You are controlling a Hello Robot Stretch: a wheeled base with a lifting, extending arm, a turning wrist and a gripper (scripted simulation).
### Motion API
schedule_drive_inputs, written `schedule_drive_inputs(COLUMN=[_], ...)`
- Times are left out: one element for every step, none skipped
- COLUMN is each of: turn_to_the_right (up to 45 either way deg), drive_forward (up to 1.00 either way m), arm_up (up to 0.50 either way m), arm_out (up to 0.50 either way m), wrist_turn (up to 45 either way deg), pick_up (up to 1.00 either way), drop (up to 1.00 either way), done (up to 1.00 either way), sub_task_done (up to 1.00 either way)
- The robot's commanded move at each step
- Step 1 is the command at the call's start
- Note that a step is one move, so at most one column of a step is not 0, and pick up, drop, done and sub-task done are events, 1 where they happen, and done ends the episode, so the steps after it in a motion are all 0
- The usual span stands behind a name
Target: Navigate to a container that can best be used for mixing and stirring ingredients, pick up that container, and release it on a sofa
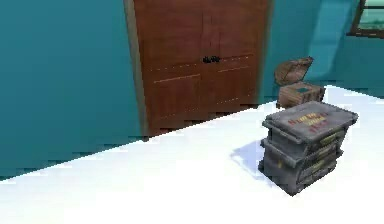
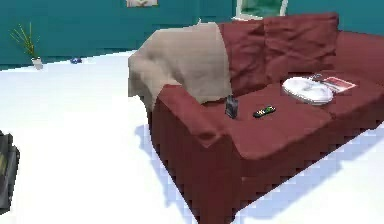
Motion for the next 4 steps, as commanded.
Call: schedule_drive_inputs(turn_to_the_right=[45.0, 0.0, 6.0, 0.0], drive_forward=[0.00, 0.30, 0.00, 1.00], arm_up=[0.00, 0.00, 0.00, 0.00], arm_out=[0.00, 0.00, 0.00, 0.00], wrist_turn=[0.0, 0.0, 0.0, 0.0], pick_up=[0.00, 0.00, 0.00, 0.00], drop=[0.00, 0.00, 0.00, 0.00], done=[0.00, 0.00, 0.00, 0.00], sub_task_done=[0.00, 0.00, 0.00, 0.00])
